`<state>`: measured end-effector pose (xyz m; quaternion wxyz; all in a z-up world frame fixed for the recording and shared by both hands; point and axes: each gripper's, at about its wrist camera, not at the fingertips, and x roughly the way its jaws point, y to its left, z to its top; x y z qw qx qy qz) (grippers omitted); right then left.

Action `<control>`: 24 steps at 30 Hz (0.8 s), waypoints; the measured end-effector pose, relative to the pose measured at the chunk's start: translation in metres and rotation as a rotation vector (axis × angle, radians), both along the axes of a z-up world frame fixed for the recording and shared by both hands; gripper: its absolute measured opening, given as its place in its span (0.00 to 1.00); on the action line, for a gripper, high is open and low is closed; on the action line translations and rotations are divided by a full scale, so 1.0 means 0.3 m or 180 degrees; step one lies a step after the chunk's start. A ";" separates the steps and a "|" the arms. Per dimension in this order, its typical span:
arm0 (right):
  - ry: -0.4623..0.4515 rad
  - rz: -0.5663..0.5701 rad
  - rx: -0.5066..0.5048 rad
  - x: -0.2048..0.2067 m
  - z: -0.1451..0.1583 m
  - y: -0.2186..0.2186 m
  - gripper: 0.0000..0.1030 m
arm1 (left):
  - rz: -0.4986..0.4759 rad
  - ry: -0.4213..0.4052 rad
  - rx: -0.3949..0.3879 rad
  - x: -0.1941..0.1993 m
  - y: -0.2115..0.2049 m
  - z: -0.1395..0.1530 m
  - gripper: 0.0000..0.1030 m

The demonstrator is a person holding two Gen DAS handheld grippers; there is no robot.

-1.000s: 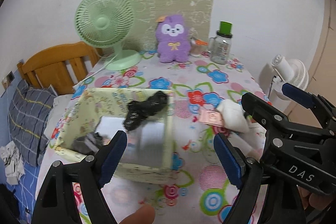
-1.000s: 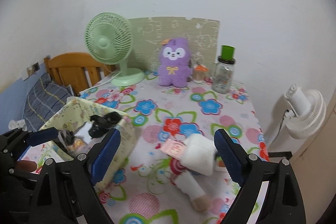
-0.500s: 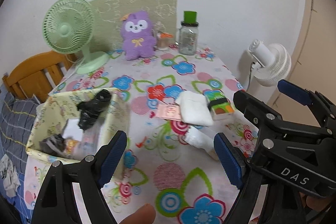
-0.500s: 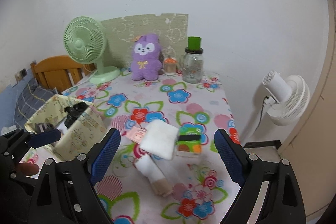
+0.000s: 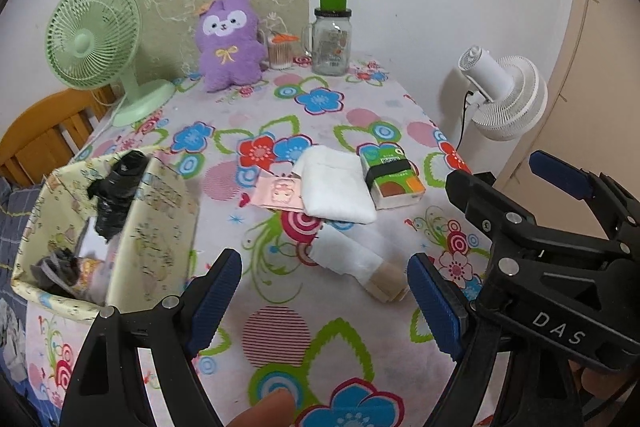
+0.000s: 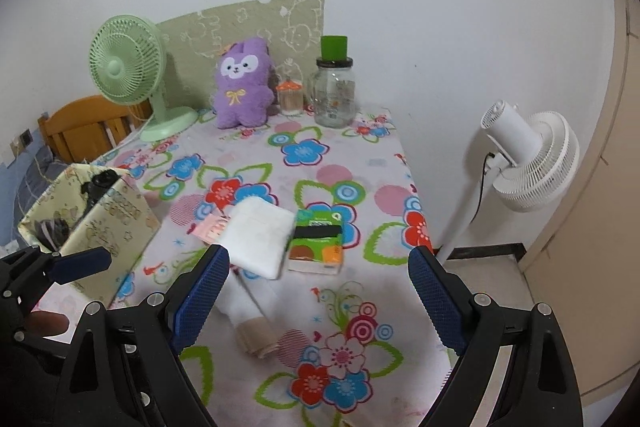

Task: Organize soft objects

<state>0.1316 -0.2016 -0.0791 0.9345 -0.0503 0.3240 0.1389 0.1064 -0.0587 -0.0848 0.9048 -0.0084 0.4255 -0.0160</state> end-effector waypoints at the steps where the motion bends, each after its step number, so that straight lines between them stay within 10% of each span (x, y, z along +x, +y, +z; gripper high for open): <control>1: 0.0014 -0.0005 -0.0006 0.005 -0.008 -0.005 0.90 | 0.0005 0.0019 -0.0011 0.007 -0.005 -0.009 0.84; 24: 0.0273 -0.0132 0.0037 0.202 -0.182 -0.068 0.90 | 0.0163 0.0387 -0.0156 0.163 -0.043 -0.162 0.84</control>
